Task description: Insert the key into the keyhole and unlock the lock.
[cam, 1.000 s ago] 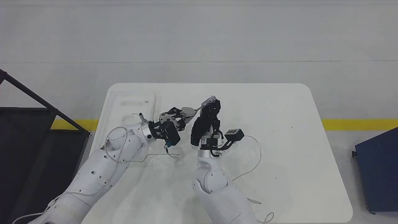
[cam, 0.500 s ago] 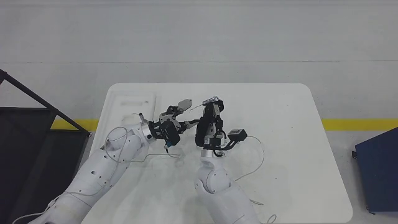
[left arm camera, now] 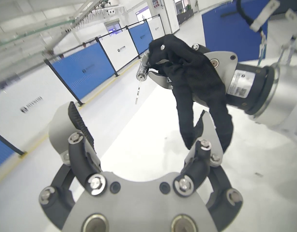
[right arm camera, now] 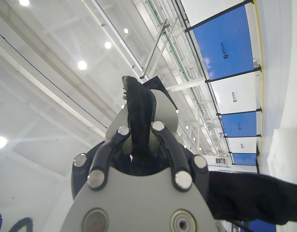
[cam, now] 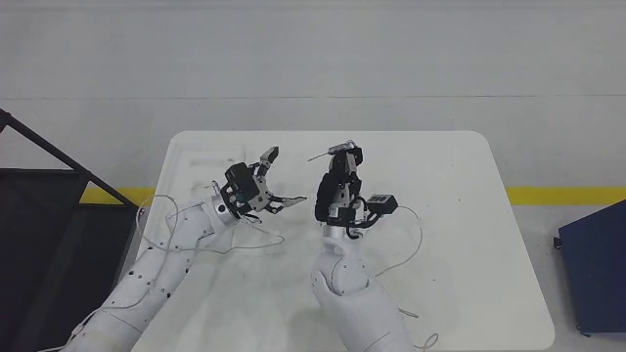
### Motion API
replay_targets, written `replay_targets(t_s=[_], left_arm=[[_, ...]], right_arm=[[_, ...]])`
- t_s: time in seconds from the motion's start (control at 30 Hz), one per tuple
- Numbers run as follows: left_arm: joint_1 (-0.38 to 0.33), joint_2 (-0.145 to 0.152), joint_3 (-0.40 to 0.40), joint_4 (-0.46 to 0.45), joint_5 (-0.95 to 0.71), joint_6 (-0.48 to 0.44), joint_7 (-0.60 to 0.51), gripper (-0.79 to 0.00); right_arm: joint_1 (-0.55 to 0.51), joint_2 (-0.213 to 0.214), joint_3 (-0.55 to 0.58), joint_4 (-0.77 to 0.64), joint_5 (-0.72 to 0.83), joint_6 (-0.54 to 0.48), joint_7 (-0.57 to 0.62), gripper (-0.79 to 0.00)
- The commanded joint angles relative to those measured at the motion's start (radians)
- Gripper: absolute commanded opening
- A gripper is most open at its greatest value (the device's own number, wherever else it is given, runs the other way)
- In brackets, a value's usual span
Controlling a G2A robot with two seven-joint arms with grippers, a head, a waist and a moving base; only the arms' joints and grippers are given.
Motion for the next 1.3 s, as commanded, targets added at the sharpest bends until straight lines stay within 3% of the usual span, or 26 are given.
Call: replay_targets(t_s=[0.0,0.07,0.3,0.43,0.77,0.9,1.27], left_arm=[[-0.005,0.0,-0.001,0.031,-0.237,-0.244,-0.148,0.0],[-0.032,0.002,0.011,0.081,-0.423,-0.397,-0.305,0.0],[-0.119,0.04,0.14,0.043,-1.045,-0.397,-0.827,0.0],[-0.158,0.065,0.159,0.028,-1.219,-0.397,-1.045,0.0],[-0.192,0.073,0.189,0.022,-1.384,-0.397,-1.21,0.0],[-0.185,0.075,0.19,0.0,-1.415,-0.397,-1.241,0.0],[-0.121,0.104,0.134,-0.105,-1.515,-0.397,-1.348,0.0]], right_arm=[[0.005,-0.001,0.001,-0.006,-0.006,0.007,0.006,-0.785],[0.011,-0.003,0.001,-0.009,-0.011,0.016,0.007,-0.785],[0.012,-0.007,-0.003,-0.008,-0.027,0.034,0.031,-0.785],[0.011,-0.009,-0.007,0.004,-0.032,0.034,0.044,-0.785],[-0.005,-0.009,0.003,-0.005,-0.046,0.041,0.066,-0.785],[0.002,0.001,0.034,0.013,-0.239,0.075,0.031,-0.785],[-0.022,0.012,0.055,-0.035,-0.473,0.173,-0.035,-0.785]])
